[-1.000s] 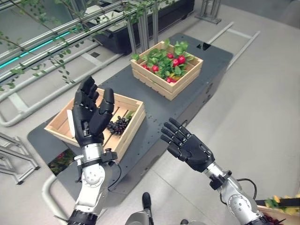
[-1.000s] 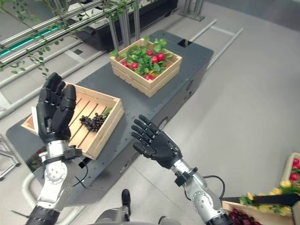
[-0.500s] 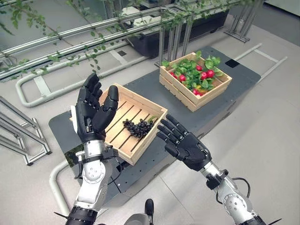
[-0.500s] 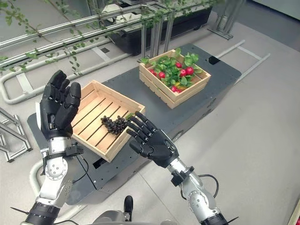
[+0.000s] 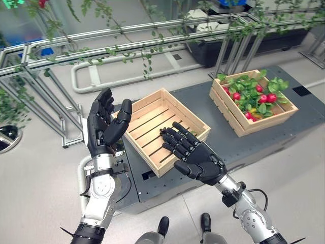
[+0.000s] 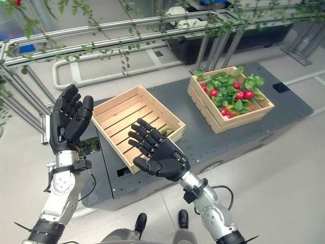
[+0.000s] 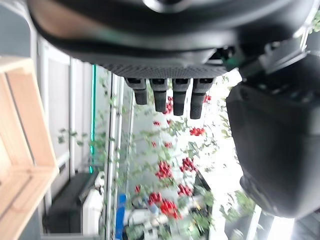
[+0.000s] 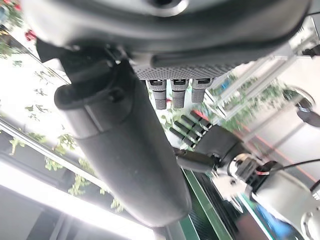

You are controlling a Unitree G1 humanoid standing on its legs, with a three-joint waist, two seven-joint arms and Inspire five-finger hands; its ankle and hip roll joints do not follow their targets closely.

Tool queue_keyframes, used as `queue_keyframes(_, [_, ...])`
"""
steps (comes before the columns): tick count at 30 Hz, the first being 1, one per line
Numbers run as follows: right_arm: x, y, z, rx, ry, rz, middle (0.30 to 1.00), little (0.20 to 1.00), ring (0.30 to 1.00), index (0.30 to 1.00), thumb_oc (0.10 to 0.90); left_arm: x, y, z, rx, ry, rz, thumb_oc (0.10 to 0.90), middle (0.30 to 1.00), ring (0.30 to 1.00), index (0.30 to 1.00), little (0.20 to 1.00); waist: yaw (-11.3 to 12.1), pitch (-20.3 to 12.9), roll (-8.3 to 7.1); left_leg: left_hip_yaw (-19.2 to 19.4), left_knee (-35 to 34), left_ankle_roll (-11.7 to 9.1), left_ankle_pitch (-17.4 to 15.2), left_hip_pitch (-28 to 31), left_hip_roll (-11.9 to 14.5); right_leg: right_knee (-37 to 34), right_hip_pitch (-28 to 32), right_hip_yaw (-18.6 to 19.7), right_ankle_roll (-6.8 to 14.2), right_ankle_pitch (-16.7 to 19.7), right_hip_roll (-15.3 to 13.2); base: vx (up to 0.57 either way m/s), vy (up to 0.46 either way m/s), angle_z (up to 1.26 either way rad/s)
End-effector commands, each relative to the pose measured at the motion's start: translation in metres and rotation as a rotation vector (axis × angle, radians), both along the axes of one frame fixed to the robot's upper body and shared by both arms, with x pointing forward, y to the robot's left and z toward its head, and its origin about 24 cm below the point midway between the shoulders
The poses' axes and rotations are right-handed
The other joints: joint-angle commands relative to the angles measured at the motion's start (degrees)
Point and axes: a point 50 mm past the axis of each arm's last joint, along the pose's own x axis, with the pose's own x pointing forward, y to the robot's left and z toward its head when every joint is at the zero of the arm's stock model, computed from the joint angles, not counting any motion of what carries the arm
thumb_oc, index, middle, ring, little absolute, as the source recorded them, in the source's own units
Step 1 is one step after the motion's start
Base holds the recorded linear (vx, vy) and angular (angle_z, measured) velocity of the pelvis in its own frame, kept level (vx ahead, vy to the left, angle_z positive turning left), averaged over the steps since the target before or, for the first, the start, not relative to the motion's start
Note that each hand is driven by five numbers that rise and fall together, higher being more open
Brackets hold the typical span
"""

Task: Pick up the fruits from the basket on one side to the basket on the other side

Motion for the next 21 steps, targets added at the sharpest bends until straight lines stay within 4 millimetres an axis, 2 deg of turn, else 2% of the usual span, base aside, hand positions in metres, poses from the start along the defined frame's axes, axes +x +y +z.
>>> queue_keyframes(1, [0.000, 0.009, 0.053, 0.153, -0.277, 0.085, 0.900, 0.900, 0.900, 0.900, 0.800, -0.003, -0.005, 0.047, 0.083, -0.259, -0.062, 0.800, 0.900, 0.900, 0.900, 0.900, 0.17, -1.83, -0.46, 5.68, 8.63, 1.91, -11.96, 1.10, -1.78, 0.03, -5.38, 2.40, -0.01, 9.23, 0.51, 0.31, -0.372, 1.27])
queue_keyframes(5, [0.001, 0.015, 0.059, 0.154, -0.303, 0.099, 0.900, 0.900, 0.900, 0.900, 0.800, -0.006, -0.003, 0.049, 0.102, -0.257, -0.081, 0.800, 0.900, 0.900, 0.900, 0.900, 0.54, -1.46, -1.12, 2.87, 9.33, 1.51, -13.67, 2.42, -0.79, 0.03, -4.75, 4.04, 0.32, 9.86, 0.80, 0.26, -0.377, 0.55])
queue_keyframes(7, [0.003, 0.020, 0.067, 0.137, -0.324, 0.098, 0.900, 0.900, 0.900, 0.900, 0.800, -0.007, -0.003, 0.051, 0.114, -0.262, -0.100, 0.800, 0.900, 0.900, 0.900, 0.900, 0.69, -1.75, -1.40, 0.81, 8.10, 0.37, -13.65, 3.99, 1.32, 4.98, -3.90, 3.74, 0.44, 7.90, 2.55, 0.27, -0.511, 0.57])
queue_keyframes(8, [0.006, 0.020, 0.069, 0.131, -0.327, 0.108, 0.900, 0.900, 0.900, 0.900, 0.800, -0.006, -0.004, 0.051, 0.116, -0.264, -0.110, 0.800, 0.900, 0.900, 0.900, 0.900, 0.64, -2.36, -1.33, 0.17, 6.81, -0.93, -13.00, 5.36, 3.62, 6.09, -3.37, 1.62, -0.20, 5.86, 3.18, 0.23, -0.431, 0.65])
queue_keyframes(9, [0.007, 0.019, 0.071, 0.124, -0.313, 0.106, 0.900, 0.900, 0.900, 0.900, 0.800, -0.006, -0.004, 0.050, 0.117, -0.256, -0.102, 0.800, 0.900, 0.900, 0.900, 0.900, 0.54, -2.83, -1.18, 0.34, 5.97, -2.07, -12.27, 6.24, 5.14, 6.25, -3.25, 0.74, -0.72, 5.33, 3.60, 0.26, -0.460, 0.97])
queue_keyframes(11, [0.008, 0.015, 0.076, 0.114, -0.296, 0.118, 0.900, 0.900, 0.900, 0.900, 0.800, -0.006, -0.002, 0.050, 0.109, -0.254, -0.079, 0.800, 0.900, 0.900, 0.900, 0.900, 0.00, -3.62, -1.61, 1.84, 6.11, -3.74, -9.06, 6.08, 8.74, 6.49, -2.55, -2.09, -2.69, 4.27, 4.15, 0.22, -0.395, 0.97])
queue_keyframes(13, [0.005, 0.010, 0.074, 0.101, -0.284, 0.115, 0.900, 0.900, 0.900, 0.900, 0.800, -0.006, 0.002, 0.050, 0.100, -0.247, -0.072, 0.800, 0.900, 0.900, 0.900, 0.900, -0.07, -3.76, -1.66, 2.86, 7.79, -3.66, -7.00, 4.53, 10.01, 5.65, -0.89, -4.05, -3.80, 3.58, 4.33, 0.17, -0.342, 0.65])
queue_keyframes(14, [0.001, 0.007, 0.068, 0.104, -0.276, 0.125, 0.900, 0.900, 0.900, 0.900, 0.800, -0.006, 0.002, 0.048, 0.100, -0.241, -0.074, 0.800, 0.900, 0.900, 0.900, 0.900, -0.40, -4.04, -2.00, 4.65, 9.85, -3.58, -5.64, 2.16, 10.51, 4.63, 0.62, -5.75, -4.71, 2.71, 4.34, 0.13, -0.327, 0.52])
queue_keyframes(17, [-0.003, -0.002, 0.058, 0.087, -0.259, 0.102, 0.900, 0.900, 0.900, 0.900, 0.800, -0.004, -0.002, 0.043, 0.122, -0.229, -0.089, 0.800, 0.900, 0.900, 0.900, 0.900, -1.46, -4.38, -2.19, 7.81, 11.63, -3.58, -6.24, -0.69, 10.21, 3.20, 2.69, -8.36, -5.54, 1.46, 4.48, 0.09, -0.196, 0.79])
queue_keyframes(19, [-0.003, -0.008, 0.051, 0.095, -0.235, 0.063, 0.900, 0.900, 0.900, 0.900, 0.800, -0.002, -0.007, 0.040, 0.149, -0.222, -0.095, 0.800, 0.900, 0.900, 0.900, 0.900, -2.35, -4.61, -1.55, 10.05, 9.69, -4.01, -6.23, -1.30, 10.27, 2.22, 3.60, -10.14, -5.70, 0.69, 4.69, 0.06, -0.014, 0.78])
queue_keyframes(21, [-0.001, -0.012, 0.045, 0.074, -0.219, 0.019, 0.900, 0.900, 0.900, 0.900, 0.800, 0.000, -0.009, 0.037, 0.163, -0.216, -0.101, 0.800, 0.900, 0.900, 0.900, 0.900, -3.09, -4.84, 0.04, 11.00, 2.15, -5.18, -2.26, -0.75, 11.42, 1.60, 3.86, -11.42, -5.80, -0.10, 5.42, 0.02, 0.130, 0.60])
